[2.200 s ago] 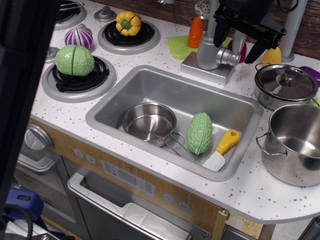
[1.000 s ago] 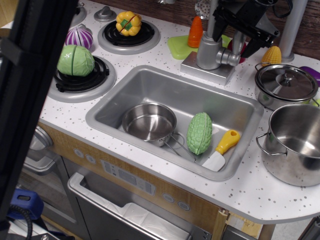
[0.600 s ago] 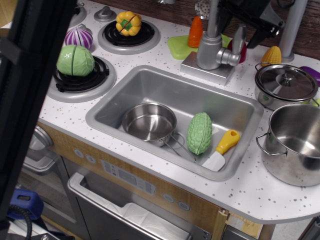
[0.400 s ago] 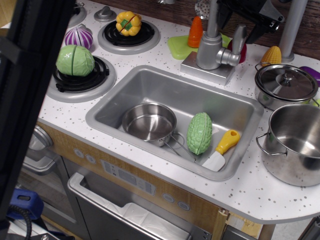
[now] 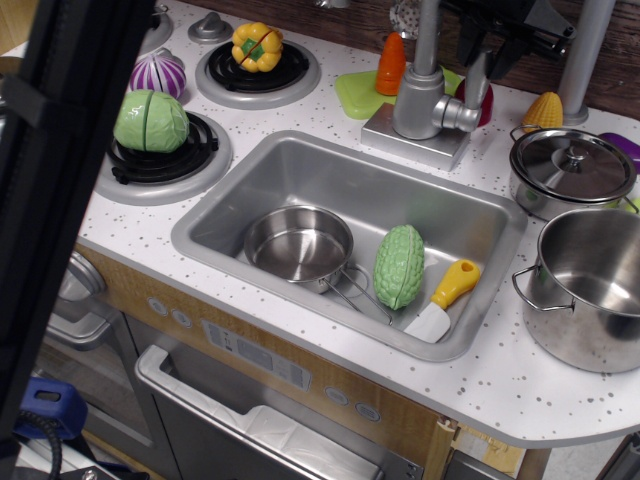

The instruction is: Turn lever vertical to front

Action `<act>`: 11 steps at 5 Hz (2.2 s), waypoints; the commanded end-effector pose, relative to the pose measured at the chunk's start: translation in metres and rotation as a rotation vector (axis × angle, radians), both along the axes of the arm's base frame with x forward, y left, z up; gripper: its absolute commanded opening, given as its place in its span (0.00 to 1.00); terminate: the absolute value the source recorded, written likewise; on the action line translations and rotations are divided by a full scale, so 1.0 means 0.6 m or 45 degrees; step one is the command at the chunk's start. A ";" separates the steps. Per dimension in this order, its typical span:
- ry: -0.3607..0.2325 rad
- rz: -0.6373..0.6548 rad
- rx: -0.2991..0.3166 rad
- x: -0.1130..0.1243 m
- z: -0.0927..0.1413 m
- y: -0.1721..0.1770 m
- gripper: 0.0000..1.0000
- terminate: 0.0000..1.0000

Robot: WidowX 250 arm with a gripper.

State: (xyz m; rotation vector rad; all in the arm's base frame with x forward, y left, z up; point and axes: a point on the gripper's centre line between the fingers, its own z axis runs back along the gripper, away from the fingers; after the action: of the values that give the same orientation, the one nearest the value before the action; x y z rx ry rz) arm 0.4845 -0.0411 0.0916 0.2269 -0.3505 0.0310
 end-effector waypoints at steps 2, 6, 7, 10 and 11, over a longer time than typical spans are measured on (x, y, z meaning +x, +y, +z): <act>0.089 0.123 -0.165 -0.053 0.036 -0.012 0.00 0.00; 0.191 0.139 -0.289 -0.088 -0.022 -0.029 0.00 0.00; 0.186 0.134 -0.307 -0.087 -0.038 -0.031 0.00 0.00; 0.158 0.126 -0.097 -0.096 0.012 -0.022 1.00 0.00; 0.168 0.141 -0.067 -0.111 0.030 -0.021 1.00 0.00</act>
State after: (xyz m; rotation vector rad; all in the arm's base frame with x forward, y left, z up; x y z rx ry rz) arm 0.4051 -0.0507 0.0756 0.2258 -0.1071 0.1285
